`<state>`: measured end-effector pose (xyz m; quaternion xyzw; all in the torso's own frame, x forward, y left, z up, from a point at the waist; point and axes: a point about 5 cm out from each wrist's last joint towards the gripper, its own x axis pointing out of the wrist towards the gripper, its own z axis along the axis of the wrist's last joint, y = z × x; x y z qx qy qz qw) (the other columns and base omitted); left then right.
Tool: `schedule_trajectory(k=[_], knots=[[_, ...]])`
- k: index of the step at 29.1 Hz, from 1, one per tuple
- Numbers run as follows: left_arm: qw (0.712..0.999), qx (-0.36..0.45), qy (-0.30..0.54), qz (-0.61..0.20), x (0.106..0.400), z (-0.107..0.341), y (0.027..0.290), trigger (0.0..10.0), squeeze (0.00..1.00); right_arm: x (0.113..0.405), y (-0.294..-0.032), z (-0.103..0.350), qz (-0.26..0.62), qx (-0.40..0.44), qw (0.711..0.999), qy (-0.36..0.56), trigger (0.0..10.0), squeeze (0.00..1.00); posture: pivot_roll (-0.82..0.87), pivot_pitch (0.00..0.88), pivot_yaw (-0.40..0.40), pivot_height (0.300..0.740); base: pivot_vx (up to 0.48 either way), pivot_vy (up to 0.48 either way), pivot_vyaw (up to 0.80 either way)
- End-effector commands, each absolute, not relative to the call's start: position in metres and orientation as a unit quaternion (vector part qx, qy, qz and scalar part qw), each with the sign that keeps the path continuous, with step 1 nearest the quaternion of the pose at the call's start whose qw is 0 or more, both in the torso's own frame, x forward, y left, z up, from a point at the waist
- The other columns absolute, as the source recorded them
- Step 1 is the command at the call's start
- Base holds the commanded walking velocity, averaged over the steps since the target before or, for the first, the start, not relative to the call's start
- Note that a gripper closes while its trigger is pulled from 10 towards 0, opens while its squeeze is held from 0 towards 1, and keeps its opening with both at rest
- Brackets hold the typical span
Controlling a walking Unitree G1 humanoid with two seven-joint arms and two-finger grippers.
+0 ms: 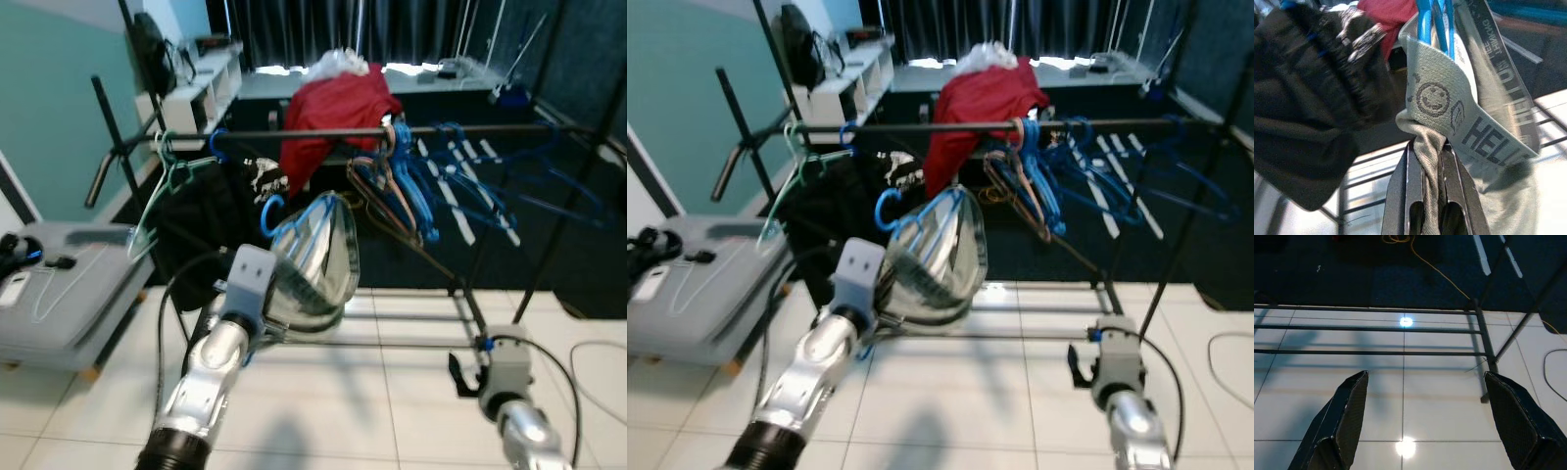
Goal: Hang hanger
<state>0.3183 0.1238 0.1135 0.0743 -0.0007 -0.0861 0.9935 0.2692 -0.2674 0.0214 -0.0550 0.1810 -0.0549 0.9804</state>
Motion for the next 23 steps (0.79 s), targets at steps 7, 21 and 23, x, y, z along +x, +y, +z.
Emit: schedule_trajectory(k=[7, 21, 23], knots=[[0.995, 0.076, 0.001, -0.068, 0.319, 0.115, 0.133, 10.0, 0.0, 0.271, -0.268, 0.022, -0.048, -0.058, 0.98, 0.182, 10.0, 0.0, -0.03, 0.0, 0.024, 0.735, 0.48, 0.0, 0.0], [0.993, 0.057, -0.01, -0.107, 0.321, 0.123, 0.107, 10.0, 0.0, 0.271, -0.268, 0.023, -0.05, -0.055, 0.981, 0.18, 10.0, 0.0, -0.03, 0.0, 0.035, 0.735, 0.48, 0.0, 0.0], [0.992, 0.055, -0.012, -0.114, 0.322, 0.125, 0.104, 10.0, 0.0, 0.271, -0.268, 0.023, -0.05, -0.055, 0.981, 0.179, 10.0, 0.0, -0.03, 0.0, 0.035, 0.735, 0.42, 0.0, 0.0]])
